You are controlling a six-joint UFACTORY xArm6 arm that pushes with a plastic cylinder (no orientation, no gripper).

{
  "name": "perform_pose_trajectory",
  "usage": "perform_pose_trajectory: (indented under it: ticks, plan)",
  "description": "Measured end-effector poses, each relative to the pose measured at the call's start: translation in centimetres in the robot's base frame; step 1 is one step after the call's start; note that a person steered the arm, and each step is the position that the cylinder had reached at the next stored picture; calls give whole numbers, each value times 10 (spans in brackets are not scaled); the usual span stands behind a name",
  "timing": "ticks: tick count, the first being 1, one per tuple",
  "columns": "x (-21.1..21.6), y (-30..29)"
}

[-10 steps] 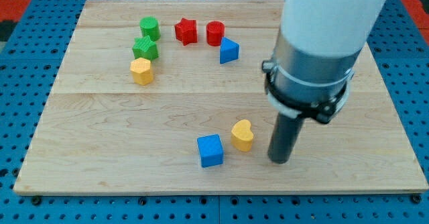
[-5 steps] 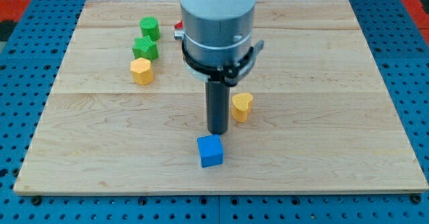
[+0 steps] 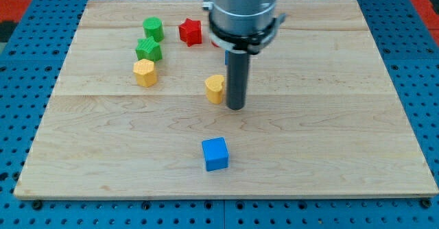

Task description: Push the yellow heart to the center of the board

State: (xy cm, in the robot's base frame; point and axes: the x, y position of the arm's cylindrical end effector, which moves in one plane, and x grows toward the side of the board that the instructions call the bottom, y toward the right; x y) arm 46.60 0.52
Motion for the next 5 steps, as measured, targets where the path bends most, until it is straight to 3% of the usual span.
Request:
perform_pose_trajectory:
  ticks: [2,5]
  plan:
    - [-12,-57]
    - [-35,-41]
